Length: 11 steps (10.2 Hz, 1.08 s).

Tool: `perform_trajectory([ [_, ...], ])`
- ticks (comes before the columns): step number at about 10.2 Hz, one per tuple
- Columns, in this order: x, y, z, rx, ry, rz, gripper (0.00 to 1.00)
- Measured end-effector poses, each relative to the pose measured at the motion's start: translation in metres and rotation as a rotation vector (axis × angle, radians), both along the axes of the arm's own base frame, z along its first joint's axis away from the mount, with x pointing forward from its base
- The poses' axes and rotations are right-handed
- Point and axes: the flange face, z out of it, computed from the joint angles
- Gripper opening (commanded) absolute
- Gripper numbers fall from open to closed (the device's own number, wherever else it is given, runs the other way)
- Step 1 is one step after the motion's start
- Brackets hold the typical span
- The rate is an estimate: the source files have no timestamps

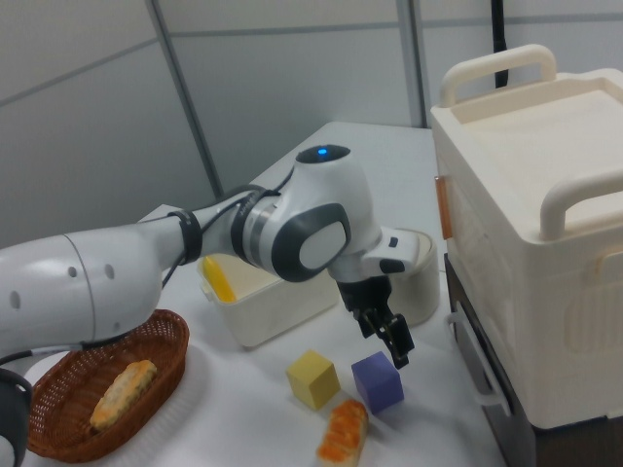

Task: Put the purple cube on a plate
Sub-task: 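Move the gripper down over the purple cube, then close the gripper on the purple cube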

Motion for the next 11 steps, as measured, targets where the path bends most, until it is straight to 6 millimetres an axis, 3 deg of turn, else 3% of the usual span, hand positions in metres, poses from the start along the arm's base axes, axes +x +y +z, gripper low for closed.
perform_trajectory([
  [3, 0.007, 0.007, -0.037, 0.008, 0.025, 0.012, 1.00],
  [6, 0.007, 0.017, -0.058, 0.017, 0.058, 0.024, 1.00],
  [7, 0.006, 0.019, -0.063, 0.018, 0.065, 0.027, 0.87],
  [9, 0.006, 0.021, -0.067, 0.019, 0.073, 0.030, 0.21],
  [10, 0.006, 0.023, -0.069, 0.019, 0.076, 0.033, 0.03],
  [11, 0.006, 0.024, -0.068, 0.019, 0.075, 0.034, 0.00],
])
